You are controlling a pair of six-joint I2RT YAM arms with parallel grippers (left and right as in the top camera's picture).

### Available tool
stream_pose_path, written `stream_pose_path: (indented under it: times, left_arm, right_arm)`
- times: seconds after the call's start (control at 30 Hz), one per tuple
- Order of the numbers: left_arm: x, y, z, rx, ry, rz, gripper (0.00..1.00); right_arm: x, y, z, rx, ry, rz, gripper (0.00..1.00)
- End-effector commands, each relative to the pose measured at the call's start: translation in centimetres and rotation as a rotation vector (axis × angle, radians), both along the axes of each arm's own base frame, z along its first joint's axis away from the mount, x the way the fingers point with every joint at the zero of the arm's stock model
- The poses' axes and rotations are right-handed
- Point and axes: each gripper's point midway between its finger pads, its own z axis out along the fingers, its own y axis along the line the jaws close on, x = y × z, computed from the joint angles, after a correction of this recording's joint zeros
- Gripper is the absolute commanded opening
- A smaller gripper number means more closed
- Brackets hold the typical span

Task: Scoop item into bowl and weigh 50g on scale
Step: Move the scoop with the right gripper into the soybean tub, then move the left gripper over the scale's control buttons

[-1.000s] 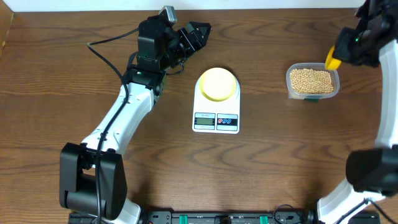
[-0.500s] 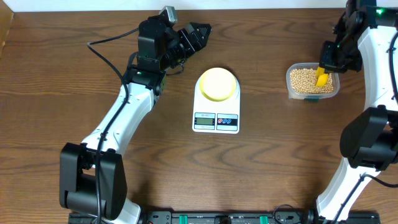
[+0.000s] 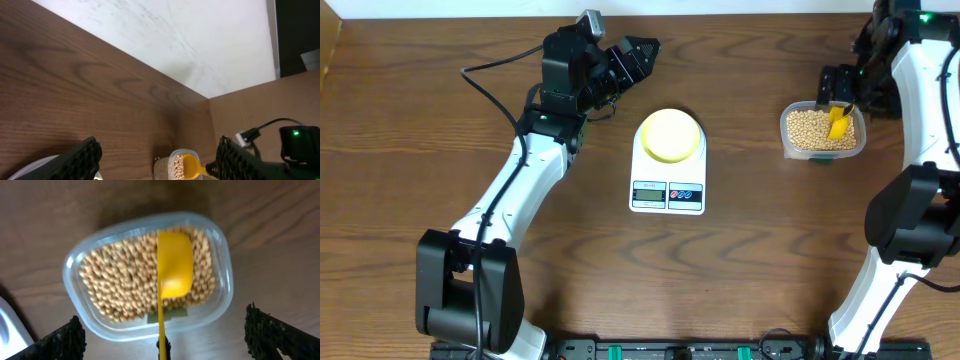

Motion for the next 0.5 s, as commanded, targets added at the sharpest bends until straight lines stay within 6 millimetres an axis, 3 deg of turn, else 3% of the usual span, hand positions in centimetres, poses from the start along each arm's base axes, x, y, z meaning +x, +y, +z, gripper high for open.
stream_pose_path:
  times: [0.0, 0.17, 0.47]
  left_arm:
    - [-0.1, -0.2, 0.6, 0.002, -0.019, -0.019, 0.75]
    - [-0.1, -0.2, 0.4, 0.004, -0.012, -0.020, 0.76]
    - [-0.4, -0.1, -0.4, 0.014, 0.027, -0.016, 0.76]
  right_arm:
    - [2.1, -1.0, 2.2, -0.042, -0.105, 0.002, 0.99]
    - [5.4, -3.6, 3.9, -0.188, -0.243, -0.016, 0.99]
    - [5.6, -3.6, 3.9, -0.189, -0.252, -0.016, 0.99]
